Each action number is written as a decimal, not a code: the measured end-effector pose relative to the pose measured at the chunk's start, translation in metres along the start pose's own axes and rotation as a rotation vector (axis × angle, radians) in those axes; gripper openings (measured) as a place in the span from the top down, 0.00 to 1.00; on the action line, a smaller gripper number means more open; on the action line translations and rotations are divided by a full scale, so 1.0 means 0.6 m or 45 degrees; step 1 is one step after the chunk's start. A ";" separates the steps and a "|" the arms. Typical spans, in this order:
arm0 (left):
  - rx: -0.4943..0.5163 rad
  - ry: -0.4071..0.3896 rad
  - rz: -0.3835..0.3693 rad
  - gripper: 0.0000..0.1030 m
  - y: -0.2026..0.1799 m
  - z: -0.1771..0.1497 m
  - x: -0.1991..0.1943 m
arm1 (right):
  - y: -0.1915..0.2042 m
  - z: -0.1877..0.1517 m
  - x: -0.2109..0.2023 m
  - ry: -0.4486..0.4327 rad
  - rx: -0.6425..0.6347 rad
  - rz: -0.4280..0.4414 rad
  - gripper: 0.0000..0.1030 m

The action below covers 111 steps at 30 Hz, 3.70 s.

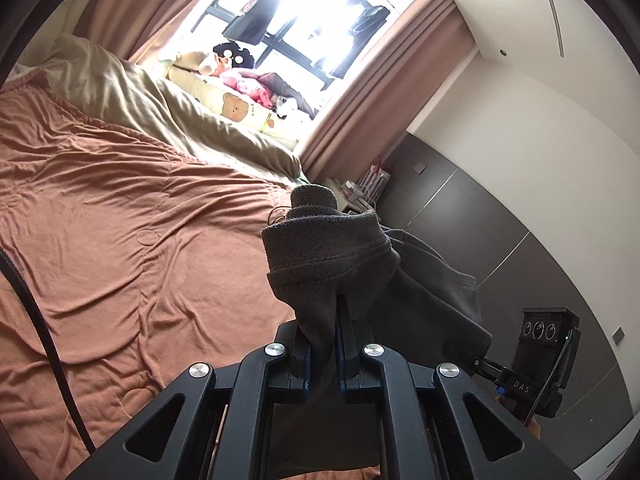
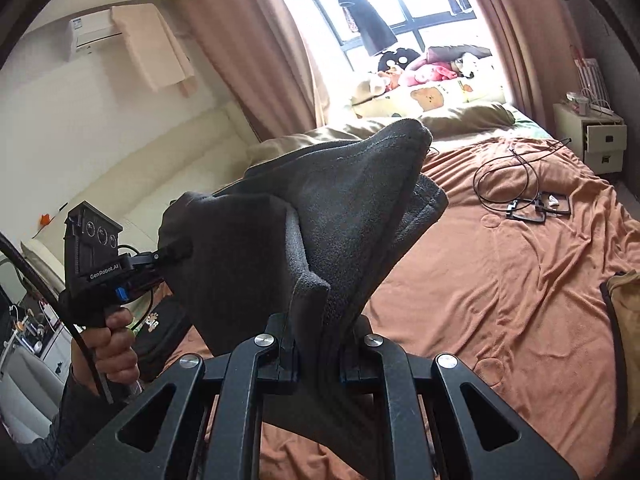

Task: Fold small clothes
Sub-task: 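Lift the folded shirt with both grippers and carry it toward the headboard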

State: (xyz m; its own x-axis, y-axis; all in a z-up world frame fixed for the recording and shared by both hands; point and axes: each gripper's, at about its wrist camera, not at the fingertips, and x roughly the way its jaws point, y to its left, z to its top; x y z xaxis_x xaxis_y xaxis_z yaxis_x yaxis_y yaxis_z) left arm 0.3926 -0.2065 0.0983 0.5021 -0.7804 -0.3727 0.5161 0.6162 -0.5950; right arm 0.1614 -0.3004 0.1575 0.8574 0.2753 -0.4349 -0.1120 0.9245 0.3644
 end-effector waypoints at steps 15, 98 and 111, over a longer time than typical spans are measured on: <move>0.050 -0.154 0.072 0.92 -0.043 -0.037 -0.206 | 0.104 -0.051 -0.044 -0.046 -0.106 0.118 0.91; -0.222 -0.710 0.919 0.92 0.484 -0.033 -0.918 | 0.429 -0.043 0.651 0.310 -0.513 0.773 0.92; -0.297 -0.622 0.948 0.92 0.604 0.037 -0.826 | 0.427 -0.016 0.674 0.372 -0.439 0.716 0.92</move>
State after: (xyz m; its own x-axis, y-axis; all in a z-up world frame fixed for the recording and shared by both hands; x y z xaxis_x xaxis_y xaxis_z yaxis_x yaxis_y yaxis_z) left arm 0.3462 0.4060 0.0834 0.9133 -0.0262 -0.4065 -0.1845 0.8631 -0.4701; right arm 0.4750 0.0502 0.0669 0.4592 0.7486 -0.4782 -0.6905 0.6395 0.3379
